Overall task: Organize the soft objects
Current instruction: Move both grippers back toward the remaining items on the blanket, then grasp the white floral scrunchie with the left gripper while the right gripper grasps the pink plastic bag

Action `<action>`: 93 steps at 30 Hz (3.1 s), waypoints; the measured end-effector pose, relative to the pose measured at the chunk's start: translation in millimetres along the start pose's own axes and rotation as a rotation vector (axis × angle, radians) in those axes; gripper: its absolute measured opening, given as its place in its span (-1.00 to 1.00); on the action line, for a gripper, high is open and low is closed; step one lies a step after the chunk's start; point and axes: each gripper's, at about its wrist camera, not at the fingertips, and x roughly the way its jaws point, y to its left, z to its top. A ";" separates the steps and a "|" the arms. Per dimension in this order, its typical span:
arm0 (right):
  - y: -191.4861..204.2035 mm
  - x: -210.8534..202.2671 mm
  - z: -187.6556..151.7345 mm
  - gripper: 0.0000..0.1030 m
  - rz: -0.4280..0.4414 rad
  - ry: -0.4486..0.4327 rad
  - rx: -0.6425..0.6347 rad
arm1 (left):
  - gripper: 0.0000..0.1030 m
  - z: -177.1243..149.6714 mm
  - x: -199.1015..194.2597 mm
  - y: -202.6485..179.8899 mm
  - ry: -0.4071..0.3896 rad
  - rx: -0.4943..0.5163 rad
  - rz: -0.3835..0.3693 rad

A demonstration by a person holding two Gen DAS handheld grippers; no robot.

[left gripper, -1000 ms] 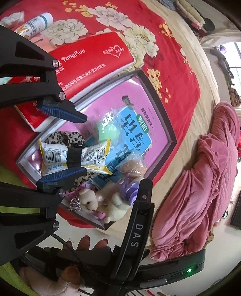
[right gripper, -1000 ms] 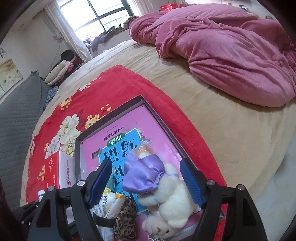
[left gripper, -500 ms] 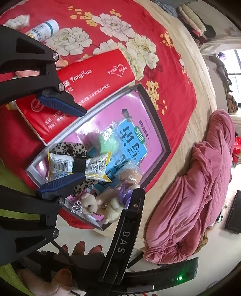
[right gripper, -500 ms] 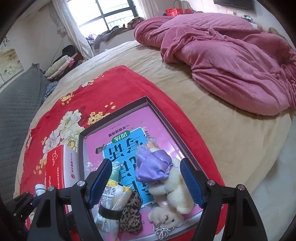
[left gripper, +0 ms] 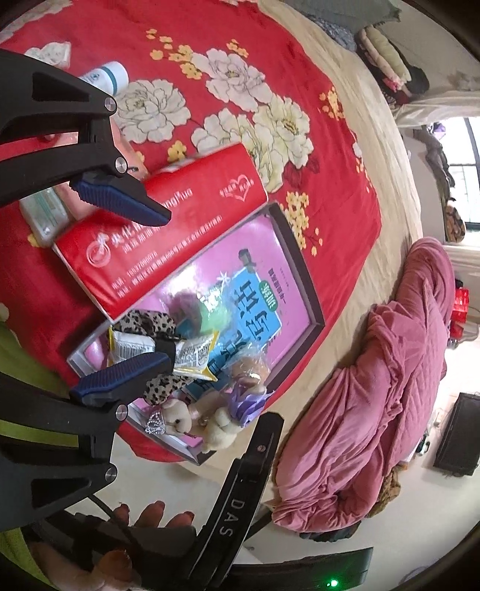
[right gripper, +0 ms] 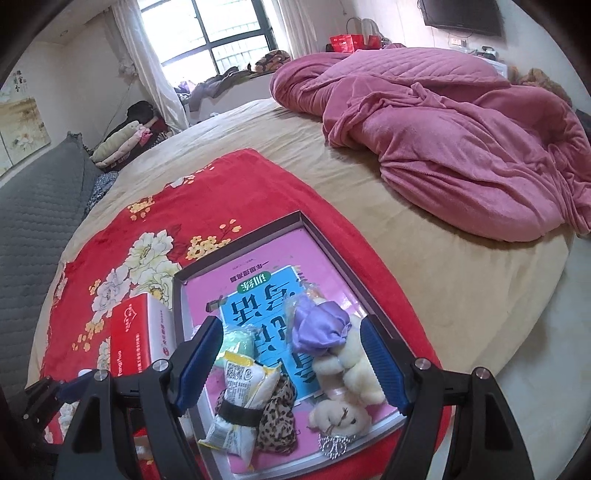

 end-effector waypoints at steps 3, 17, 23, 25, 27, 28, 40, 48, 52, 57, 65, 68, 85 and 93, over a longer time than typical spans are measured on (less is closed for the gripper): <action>4.3 -6.2 -2.9 0.49 -0.002 -0.006 -0.002 | 0.42 -3.3 -5.5 6.8 -0.004 -0.014 0.007; 14.1 -30.6 -8.8 0.54 -0.042 -0.030 -0.003 | 0.54 -10.8 -31.8 23.2 -0.042 -0.048 0.023; 17.2 -43.8 -12.7 0.55 -0.059 -0.052 0.001 | 0.55 -16.2 -40.6 28.0 -0.048 -0.060 0.045; 19.5 -48.1 -12.8 0.55 -0.056 -0.056 -0.002 | 0.55 -18.0 -44.6 31.2 -0.052 -0.066 0.046; 22.0 -53.0 -12.7 0.56 -0.052 -0.065 -0.010 | 0.55 -20.3 -49.6 35.3 -0.057 -0.072 0.049; 23.5 -54.8 -12.2 0.56 -0.052 -0.066 -0.014 | 0.55 -21.5 -52.0 37.0 -0.059 -0.075 0.051; 62.7 -71.8 -18.5 0.56 0.006 -0.067 -0.063 | 0.55 -34.0 -85.1 65.9 -0.091 -0.120 0.075; 96.4 -80.9 -23.2 0.56 0.078 -0.070 -0.107 | 0.55 -42.0 -109.6 92.2 -0.125 -0.166 0.109; 121.3 -84.0 -29.2 0.56 0.112 -0.067 -0.154 | 0.55 -48.4 -120.6 109.4 -0.132 -0.195 0.130; 148.7 -85.9 -36.9 0.56 0.149 -0.053 -0.215 | 0.55 -59.0 -133.8 134.5 -0.141 -0.238 0.162; 188.5 -83.2 -55.8 0.56 0.184 -0.023 -0.299 | 0.55 -81.0 -148.3 167.6 -0.135 -0.301 0.199; 197.2 -82.4 -62.0 0.56 0.196 -0.015 -0.314 | 0.55 -89.3 -152.9 177.3 -0.129 -0.318 0.209; 230.8 -68.1 -82.8 0.56 0.208 0.039 -0.397 | 0.55 -139.1 -162.4 239.6 -0.105 -0.450 0.262; 239.8 -48.9 -98.9 0.56 0.201 0.094 -0.436 | 0.55 -160.1 -146.9 251.5 -0.053 -0.476 0.268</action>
